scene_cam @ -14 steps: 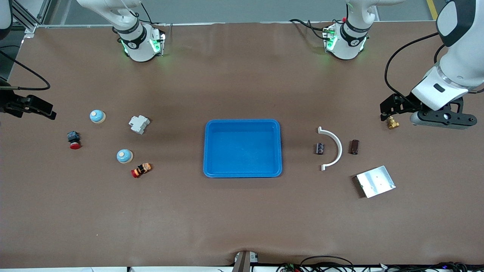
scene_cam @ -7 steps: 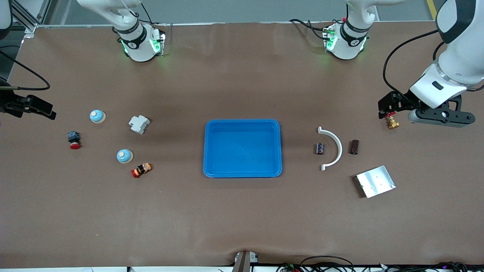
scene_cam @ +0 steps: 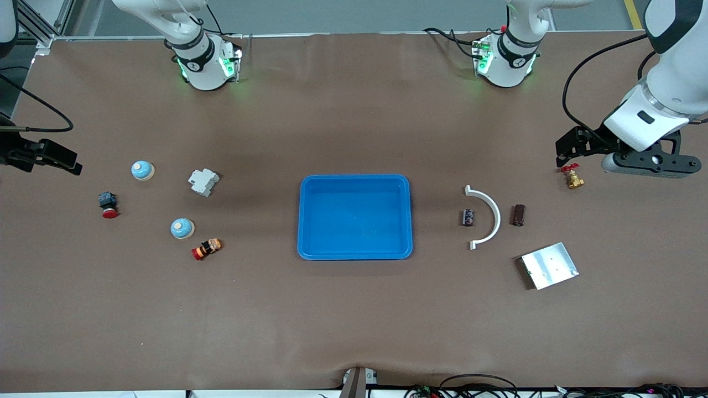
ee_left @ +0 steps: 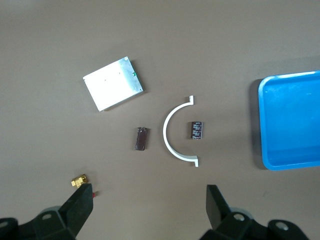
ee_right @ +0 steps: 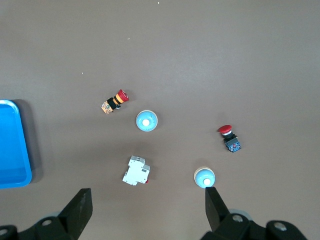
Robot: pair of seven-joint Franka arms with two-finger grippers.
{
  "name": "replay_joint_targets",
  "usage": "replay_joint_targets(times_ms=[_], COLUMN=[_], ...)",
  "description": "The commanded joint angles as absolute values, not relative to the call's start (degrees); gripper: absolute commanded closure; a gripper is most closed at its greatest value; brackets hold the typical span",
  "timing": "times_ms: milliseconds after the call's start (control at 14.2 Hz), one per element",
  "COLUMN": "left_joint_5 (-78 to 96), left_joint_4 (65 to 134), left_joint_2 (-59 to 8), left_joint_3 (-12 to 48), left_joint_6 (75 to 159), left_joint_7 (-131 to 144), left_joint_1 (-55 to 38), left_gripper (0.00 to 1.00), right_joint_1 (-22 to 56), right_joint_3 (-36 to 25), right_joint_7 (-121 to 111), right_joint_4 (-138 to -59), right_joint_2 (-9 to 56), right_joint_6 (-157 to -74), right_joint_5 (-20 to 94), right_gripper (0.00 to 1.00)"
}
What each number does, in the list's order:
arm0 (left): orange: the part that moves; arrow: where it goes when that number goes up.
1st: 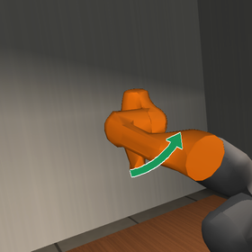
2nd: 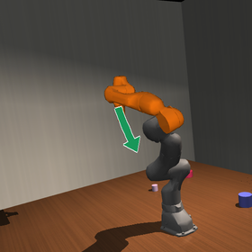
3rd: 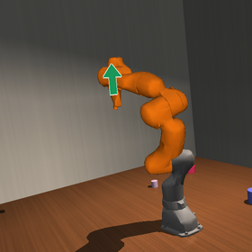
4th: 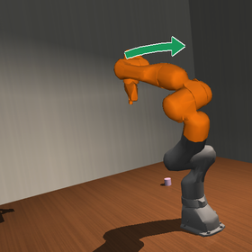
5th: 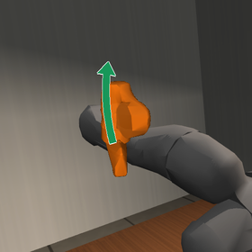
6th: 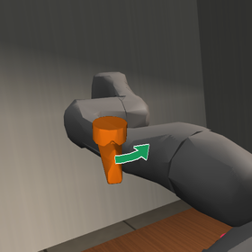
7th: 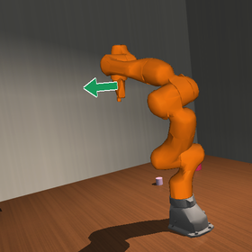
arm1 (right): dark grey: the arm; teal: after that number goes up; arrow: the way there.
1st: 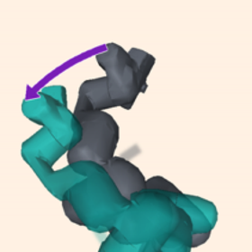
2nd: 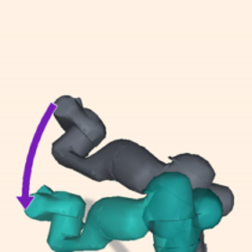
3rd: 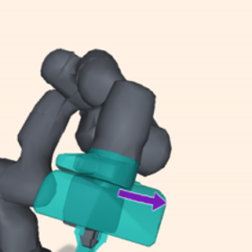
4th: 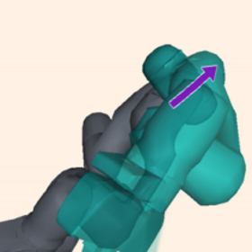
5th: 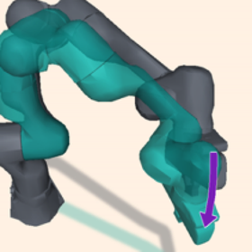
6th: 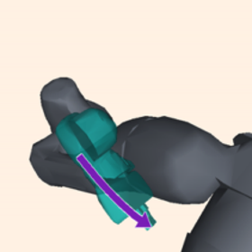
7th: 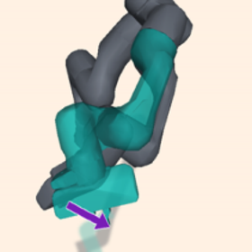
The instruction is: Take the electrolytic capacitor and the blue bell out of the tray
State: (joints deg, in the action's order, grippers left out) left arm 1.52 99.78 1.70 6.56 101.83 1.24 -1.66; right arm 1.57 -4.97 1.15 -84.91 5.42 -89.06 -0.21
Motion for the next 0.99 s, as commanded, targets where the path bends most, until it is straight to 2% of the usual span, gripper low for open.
replay_joint_targets(times_ms=[0,916], left_joint_5=[2.5,1.8], left_joint_4=[99.1,97.6], left_joint_2=[1.8,0.8], left_joint_3=[6.1,7.5], left_joint_6=[100.9,101.5], left_joint_7=[1.1,1.9], left_joint_1=[-2.0,-2.5], left_gripper=[0.0,0.0], right_joint_1=[1.1,1.6], right_joint_3=[-4.7,-4.6], right_joint_7=[1.0,1.3], right_joint_4=[-84.2,-83.8], right_joint_2=[5.4,5.4], right_joint_6=[-88.5,-88.5], right_joint_5=[-0.2,-1.1], right_gripper=[0.0,0.0])
